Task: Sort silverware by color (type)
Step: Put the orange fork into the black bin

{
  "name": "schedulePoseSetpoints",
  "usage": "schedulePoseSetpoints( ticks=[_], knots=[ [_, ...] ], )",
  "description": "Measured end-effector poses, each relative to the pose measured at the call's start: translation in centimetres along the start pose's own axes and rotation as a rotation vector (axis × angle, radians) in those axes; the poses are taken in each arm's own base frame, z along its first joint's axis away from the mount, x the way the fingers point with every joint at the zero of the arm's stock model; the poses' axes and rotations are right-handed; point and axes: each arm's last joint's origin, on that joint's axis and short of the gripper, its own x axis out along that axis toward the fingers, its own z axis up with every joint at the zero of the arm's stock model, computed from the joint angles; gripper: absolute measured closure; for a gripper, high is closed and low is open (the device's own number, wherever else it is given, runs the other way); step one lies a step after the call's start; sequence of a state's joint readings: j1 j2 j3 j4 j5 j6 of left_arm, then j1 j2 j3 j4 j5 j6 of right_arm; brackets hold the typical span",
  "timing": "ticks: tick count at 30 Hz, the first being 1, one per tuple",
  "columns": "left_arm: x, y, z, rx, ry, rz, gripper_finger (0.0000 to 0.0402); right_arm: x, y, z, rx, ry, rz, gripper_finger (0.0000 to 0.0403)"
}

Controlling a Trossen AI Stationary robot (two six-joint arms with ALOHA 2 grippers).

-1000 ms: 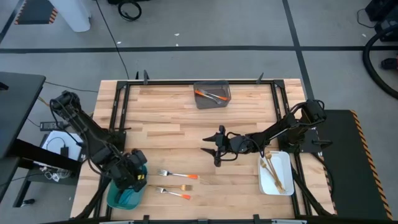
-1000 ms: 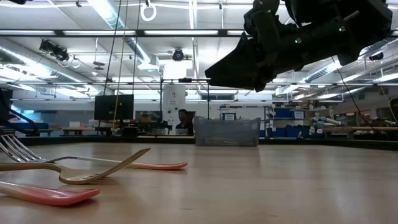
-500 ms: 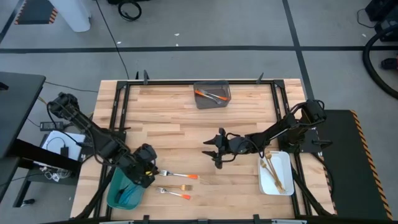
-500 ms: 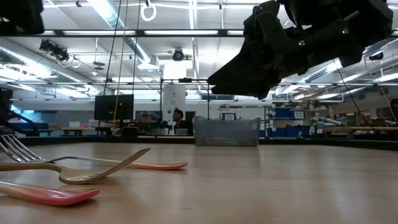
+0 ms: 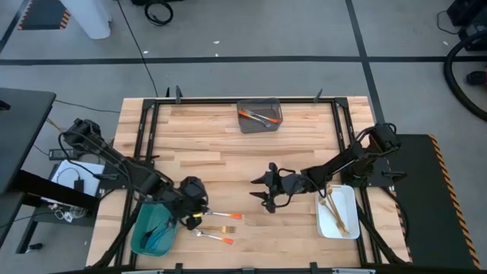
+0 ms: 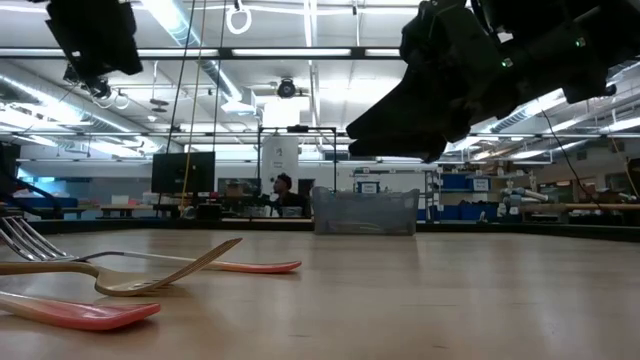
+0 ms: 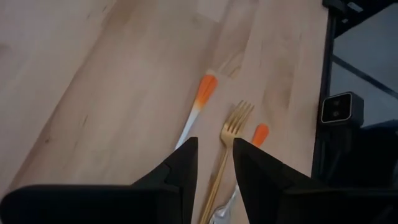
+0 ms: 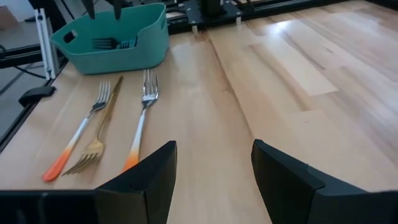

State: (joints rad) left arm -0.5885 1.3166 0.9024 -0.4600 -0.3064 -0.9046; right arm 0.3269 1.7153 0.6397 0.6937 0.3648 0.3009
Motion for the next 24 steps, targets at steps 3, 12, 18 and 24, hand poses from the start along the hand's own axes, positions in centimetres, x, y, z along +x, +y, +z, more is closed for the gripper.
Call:
schedulePoseSetpoints(
  ticks=[3, 12, 18, 24],
  knots=[
    [1.0, 0.0, 0.1, 0.013, 0.016, 0.002, 0.0292, -0.1, 0.3, -0.2, 0.011, 0.013, 0.008, 0.019],
    [4.4, -0.3, 0.0, 0.1, 0.036, -0.007, 0.0292, -0.6, 1.6, -0.6, -0.002, 0.017, 0.046, 0.019],
    [6.3, -0.3, -0.4, 0.127, 0.06, 0.005, 0.0292, -1.0, 2.3, -0.8, -0.012, 0.013, 0.047, 0.019],
    [7.8, 0.1, -0.6, 0.116, 0.098, 0.003, 0.0292, -1.2, 2.8, -1.0, 0.003, 0.015, 0.058, 0.019]
  ],
)
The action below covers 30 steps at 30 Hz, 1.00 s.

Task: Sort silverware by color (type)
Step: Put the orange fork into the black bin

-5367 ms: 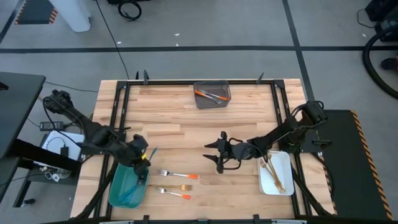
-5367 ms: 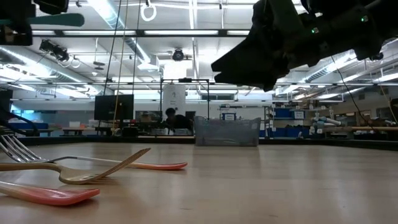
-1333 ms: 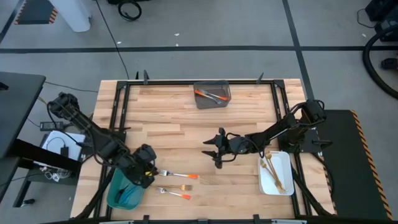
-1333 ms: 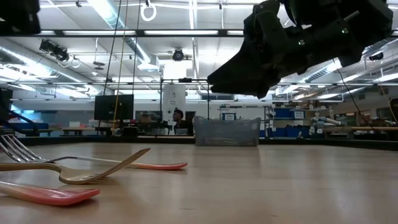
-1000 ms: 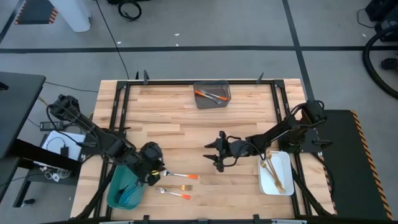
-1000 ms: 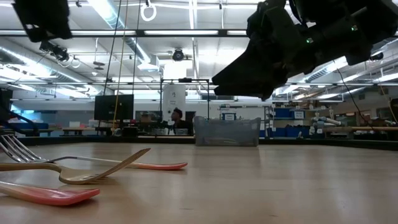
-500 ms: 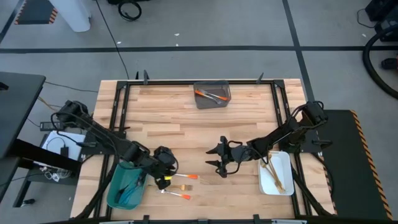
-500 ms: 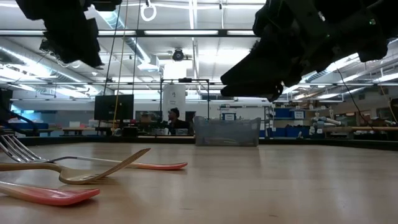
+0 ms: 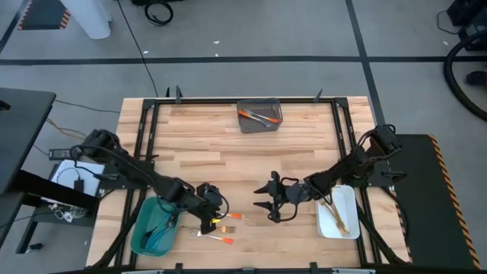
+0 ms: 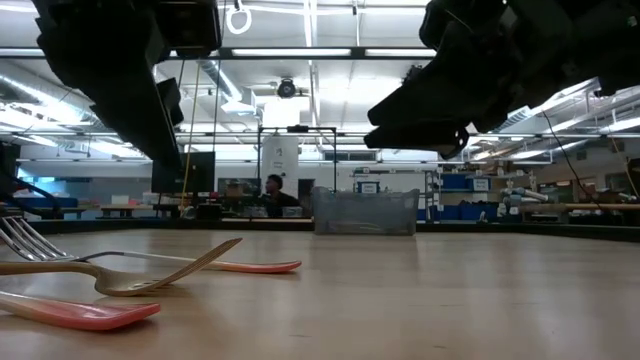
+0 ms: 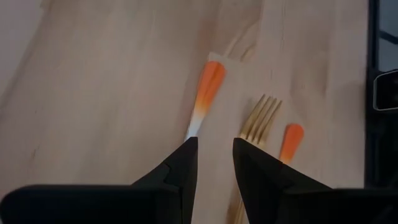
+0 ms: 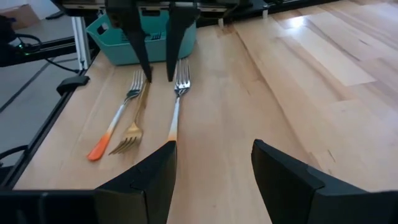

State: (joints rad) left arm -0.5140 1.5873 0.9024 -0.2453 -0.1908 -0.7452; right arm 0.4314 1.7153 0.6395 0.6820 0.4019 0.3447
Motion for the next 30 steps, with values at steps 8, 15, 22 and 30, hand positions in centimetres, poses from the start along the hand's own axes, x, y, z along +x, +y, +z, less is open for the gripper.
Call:
schedulePoseSetpoints(
  ticks=[8, 15, 22, 30],
  knots=[
    [0.9, 0.1, -0.3, 0.028, 0.019, 0.005, 0.0292, -0.2, 0.4, -0.3, -0.009, 0.014, 0.011, 0.019],
    [2.1, 0.2, -0.8, 0.039, 0.047, 0.027, 0.0292, -0.2, 0.4, -0.5, -0.001, 0.025, -0.015, 0.019],
    [3.5, 0.5, -1.6, 0.136, 0.09, 0.068, 0.0292, -0.2, 0.3, -0.5, -0.004, 0.03, -0.018, 0.019],
    [3.6, 1.2, -2.3, 0.176, 0.151, 0.15, 0.0292, -0.2, 0.3, -0.6, -0.007, 0.037, -0.022, 0.019]
  ],
)
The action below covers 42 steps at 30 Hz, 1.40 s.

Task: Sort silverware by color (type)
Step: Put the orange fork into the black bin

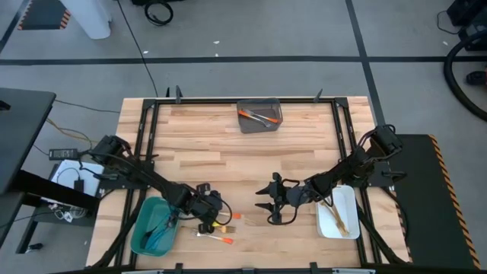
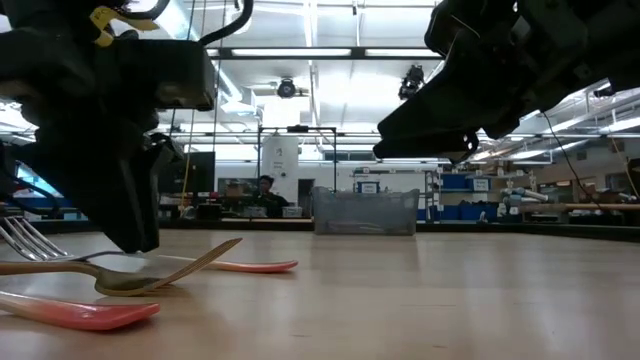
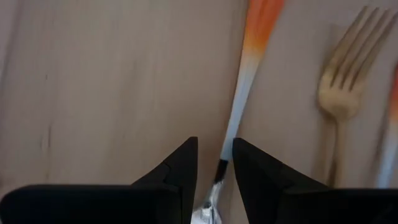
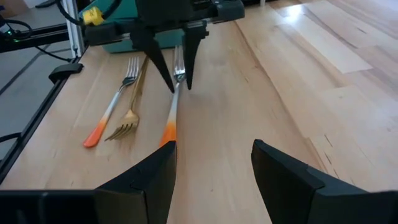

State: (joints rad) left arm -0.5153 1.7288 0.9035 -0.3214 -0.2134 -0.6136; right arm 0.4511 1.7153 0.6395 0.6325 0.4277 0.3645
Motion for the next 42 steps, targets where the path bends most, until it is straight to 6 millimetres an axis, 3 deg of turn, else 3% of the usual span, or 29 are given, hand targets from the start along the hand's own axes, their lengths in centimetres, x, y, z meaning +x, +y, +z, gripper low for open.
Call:
schedulePoseSetpoints(
  ticks=[17, 30, 42],
  knots=[
    [0.12, 0.4, -0.74, 0.035, 0.048, 0.081, 0.0294, 0.0, -0.01, -0.01, 0.0, 0.001, -0.001, 0.019],
    [0.06, 0.55, -0.85, 0.036, 0.057, 0.101, 0.0382, 0.0, -0.01, -0.02, 0.007, 0.002, -0.002, 0.019],
    [-0.47, 0.95, -0.58, 0.041, 0.112, 0.138, 0.0387, 0.0, -0.01, -0.02, 0.01, 0.002, -0.001, 0.019]
  ],
)
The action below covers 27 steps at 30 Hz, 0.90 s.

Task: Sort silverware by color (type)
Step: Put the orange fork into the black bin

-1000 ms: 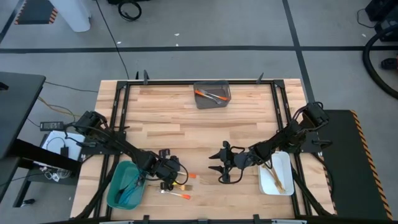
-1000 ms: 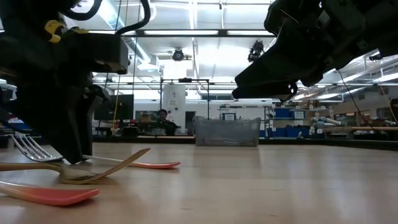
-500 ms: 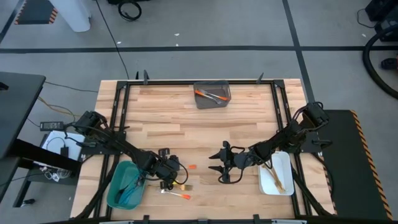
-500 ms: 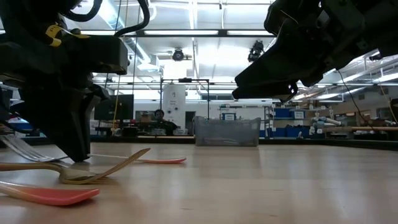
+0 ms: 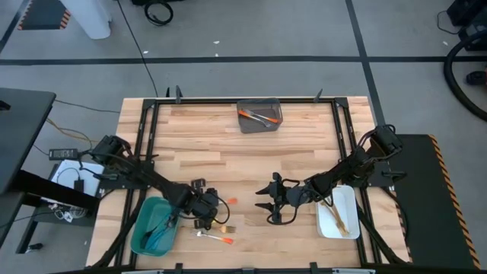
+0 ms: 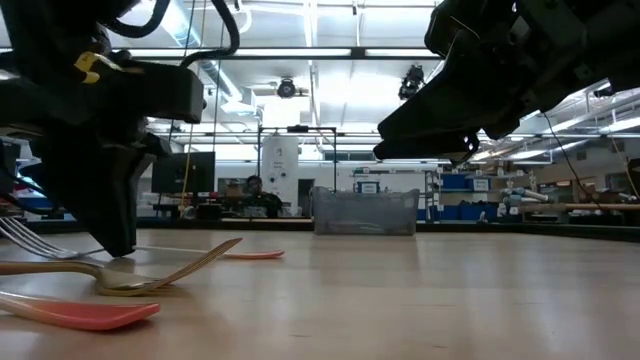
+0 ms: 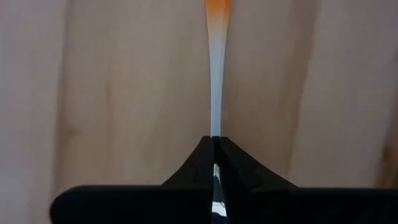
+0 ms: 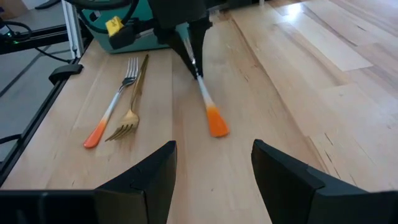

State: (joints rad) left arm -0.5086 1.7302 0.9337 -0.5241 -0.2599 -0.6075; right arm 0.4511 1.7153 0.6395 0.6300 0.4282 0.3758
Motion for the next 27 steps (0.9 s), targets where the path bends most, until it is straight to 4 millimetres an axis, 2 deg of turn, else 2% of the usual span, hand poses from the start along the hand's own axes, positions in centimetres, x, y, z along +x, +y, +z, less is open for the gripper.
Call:
schedulePoseSetpoints(
  ticks=[6, 14, 20, 27],
  knots=[
    [-1.5, 0.4, 1.8, 0.011, 0.004, 0.067, 0.0387, 0.0, 0.0, 0.0, 0.0, 0.0, 0.0, 0.019],
    [-3.2, 1.5, 4.6, 0.063, -0.085, 0.21, 0.0387, 0.0, 0.0, 0.0, 0.0, 0.0, 0.0, 0.019],
    [-3.4, 2.4, 5.2, 0.167, -0.137, 0.386, 0.0387, -0.1, 0.1, -0.1, 0.006, 0.001, 0.005, 0.019],
    [-3.3, 3.9, 6.0, 0.277, -0.137, 0.509, 0.0387, -0.1, 0.1, -0.1, 0.007, 0.001, 0.005, 0.019]
  ],
)
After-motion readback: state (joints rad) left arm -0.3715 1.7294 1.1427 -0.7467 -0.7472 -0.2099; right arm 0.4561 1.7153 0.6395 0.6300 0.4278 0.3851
